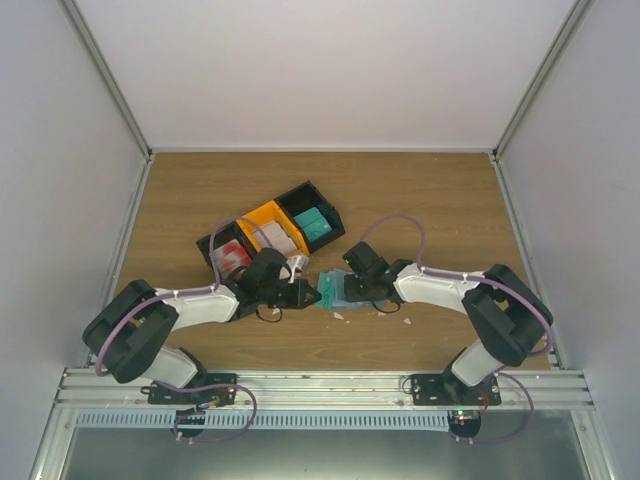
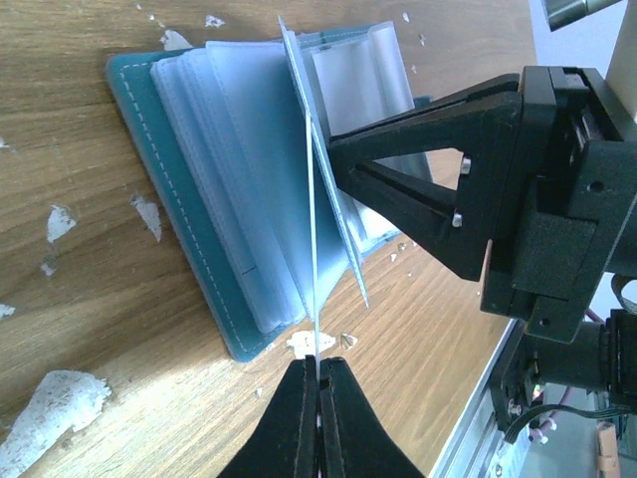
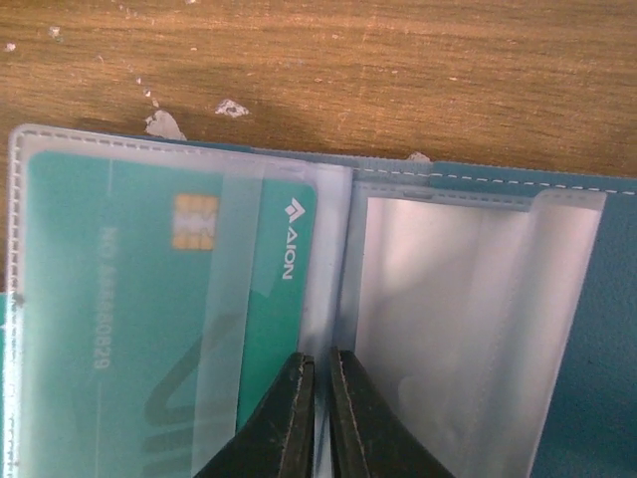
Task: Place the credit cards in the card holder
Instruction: Turn over the card slot in the card holder.
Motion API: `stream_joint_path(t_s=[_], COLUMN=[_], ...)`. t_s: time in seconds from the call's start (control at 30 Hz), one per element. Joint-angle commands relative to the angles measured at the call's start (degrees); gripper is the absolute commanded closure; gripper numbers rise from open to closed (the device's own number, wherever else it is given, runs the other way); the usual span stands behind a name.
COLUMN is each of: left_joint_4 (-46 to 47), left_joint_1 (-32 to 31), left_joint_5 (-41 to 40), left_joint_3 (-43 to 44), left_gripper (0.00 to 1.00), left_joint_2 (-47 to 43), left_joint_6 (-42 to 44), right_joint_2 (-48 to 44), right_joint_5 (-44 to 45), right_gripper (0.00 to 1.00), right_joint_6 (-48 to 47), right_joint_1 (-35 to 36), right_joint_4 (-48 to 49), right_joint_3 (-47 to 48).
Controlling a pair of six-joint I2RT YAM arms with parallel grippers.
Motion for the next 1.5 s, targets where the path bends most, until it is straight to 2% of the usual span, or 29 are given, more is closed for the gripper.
stream_joint_path(t_s=[0.0, 0.33, 0.63, 0.77, 0.9, 1.03, 1.13, 1.27, 1.4, 1.47], left_joint_4=[0.6, -0.4, -2.3, -2.6, -3.7, -3.5, -2.4, -2.7, -3.5, -3.7], left_joint_1=[0.0, -0.6, -2.4, -3.0, -3.3, -3.3, -3.3, -3.3, -3.2, -3.1], left_joint_5=[2.3, 7.0, 8.7, 8.9, 7.7, 4.1, 1.2, -1.4, -1.2, -0.8], left_joint_3=[2.7, 7.9, 13.2, 14.8, 16.3, 14.8, 12.3, 10.5, 11.0, 11.8], left_gripper=[1.0, 1.0, 1.0, 1.0, 1.0, 1.0, 1.0, 1.0, 1.0, 1.0], left_joint_2=[1.1, 6.7, 12.7, 15.4, 17.0, 13.6, 8.0, 0.0, -7.5, -10.5], left_joint_6=[2.8, 5.3, 6.6, 6.7, 5.9, 4.8, 3.1, 1.2, -0.9, -2.3], right_joint_2=[0.0, -7.6, -17.4, -23.6, -26.1, -27.7, -31.6, -37.1, -39.5, -40.1], right_joint_5=[0.3, 3.9, 16.8, 17.9, 13.5, 5.6, 0.0, -10.1, -16.9, -19.6], right_gripper=[0.9, 0.75, 0.69, 0.66, 0.62, 0.6, 0.57, 0.47, 0.35, 0.33], right_joint_6=[1.1, 2.7, 10.1, 10.2, 7.6, 6.2, 6.6, 8.0, 9.8, 10.9], right_joint_1=[0.5, 0.5, 0.4, 0.3, -0.4, -0.8, -1.7, -4.4, -6.1, -6.4], right_joint_4=[-2.3, -2.9, -11.0, -10.3, -6.9, -2.6, 2.3, 12.9, 20.9, 24.9], right_joint_3=[-2.8, -3.3, -3.8, -5.3, -6.9, -8.4, -11.2, -15.1, -16.4, -16.7])
